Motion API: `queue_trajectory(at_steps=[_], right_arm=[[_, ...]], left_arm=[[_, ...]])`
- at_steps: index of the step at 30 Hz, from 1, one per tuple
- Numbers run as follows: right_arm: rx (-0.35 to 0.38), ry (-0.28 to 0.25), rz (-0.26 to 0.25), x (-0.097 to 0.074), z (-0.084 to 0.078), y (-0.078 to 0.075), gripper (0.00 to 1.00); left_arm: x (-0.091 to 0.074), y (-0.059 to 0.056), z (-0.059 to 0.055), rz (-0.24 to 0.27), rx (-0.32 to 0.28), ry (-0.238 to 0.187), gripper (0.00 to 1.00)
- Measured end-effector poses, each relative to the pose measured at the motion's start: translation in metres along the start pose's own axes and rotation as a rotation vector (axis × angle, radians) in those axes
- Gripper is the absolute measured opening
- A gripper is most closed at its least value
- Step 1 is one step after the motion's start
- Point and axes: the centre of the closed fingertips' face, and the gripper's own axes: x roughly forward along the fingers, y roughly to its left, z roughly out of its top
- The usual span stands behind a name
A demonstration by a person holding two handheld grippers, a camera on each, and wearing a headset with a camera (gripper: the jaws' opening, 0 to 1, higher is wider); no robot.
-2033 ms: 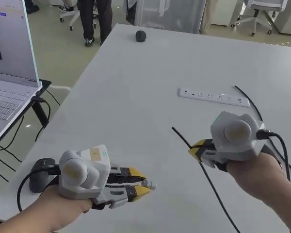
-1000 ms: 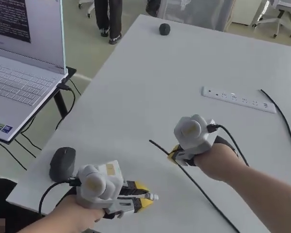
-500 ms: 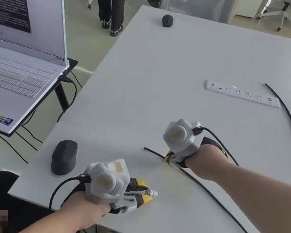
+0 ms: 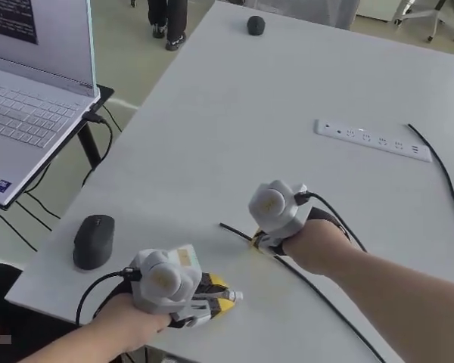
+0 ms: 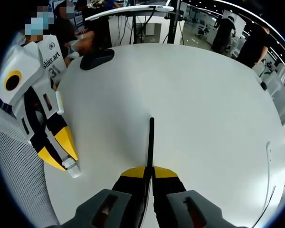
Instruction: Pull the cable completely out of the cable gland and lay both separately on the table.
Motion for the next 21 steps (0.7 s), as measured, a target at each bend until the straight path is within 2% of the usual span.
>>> queue_trajectory(at_steps=[3, 6, 13, 21], right_arm=[[-0.009, 0.001, -0.002, 0.0005, 0.0001, -0.0004, 0.0], [-0.016, 0.004, -0.004, 0.0015, 0.0001, -0.001, 0.0], [-0.029, 0.0, -0.003, 0.0013, -0.0001, -0.0014, 0.0], [-0.026, 0.0, 0.0, 0.0006, 0.0002, -0.0008, 0.0]], left_arm=[[0.0022, -0.001, -0.0041, 0.002, 0.017, 0.02, 0.16], [0.0022, 0.0001, -0.0042, 0.004, 0.003, 0.016, 0.16], [0.0008, 0.0018, -0.0057, 0.017, 0.024, 0.043, 0.16], [0.0004, 0.0021, -0.0046, 0.016, 0.012, 0.045, 0.16]])
